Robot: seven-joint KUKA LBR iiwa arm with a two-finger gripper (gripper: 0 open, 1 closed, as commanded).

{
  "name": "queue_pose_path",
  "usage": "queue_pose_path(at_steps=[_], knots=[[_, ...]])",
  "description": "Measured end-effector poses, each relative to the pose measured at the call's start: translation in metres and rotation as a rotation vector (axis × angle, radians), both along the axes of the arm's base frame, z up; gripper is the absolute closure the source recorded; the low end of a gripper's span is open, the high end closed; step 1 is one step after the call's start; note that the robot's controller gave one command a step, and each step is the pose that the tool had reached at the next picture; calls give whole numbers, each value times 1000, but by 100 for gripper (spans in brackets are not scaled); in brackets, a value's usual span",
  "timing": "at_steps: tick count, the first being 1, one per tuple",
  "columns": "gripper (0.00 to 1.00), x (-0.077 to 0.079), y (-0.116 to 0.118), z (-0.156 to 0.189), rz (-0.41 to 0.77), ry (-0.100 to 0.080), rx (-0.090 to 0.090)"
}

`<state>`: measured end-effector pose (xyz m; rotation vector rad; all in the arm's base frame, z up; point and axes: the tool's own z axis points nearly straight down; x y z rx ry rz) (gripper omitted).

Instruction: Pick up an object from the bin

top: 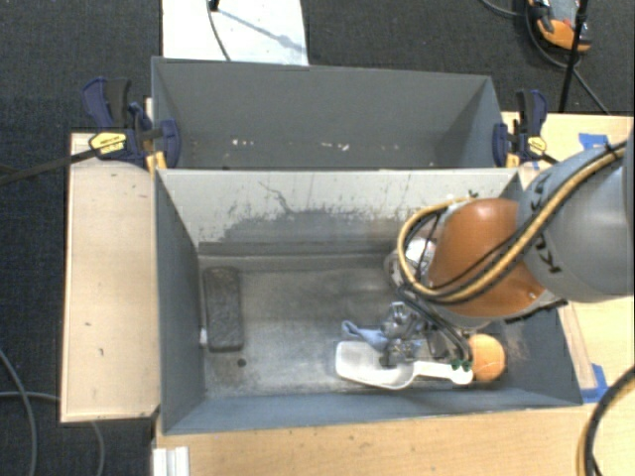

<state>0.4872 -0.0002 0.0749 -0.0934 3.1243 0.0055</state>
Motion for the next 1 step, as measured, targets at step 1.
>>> queue_pose_path(at_steps=[1], knots=[[100,-1,0,3,0,8,-1]])
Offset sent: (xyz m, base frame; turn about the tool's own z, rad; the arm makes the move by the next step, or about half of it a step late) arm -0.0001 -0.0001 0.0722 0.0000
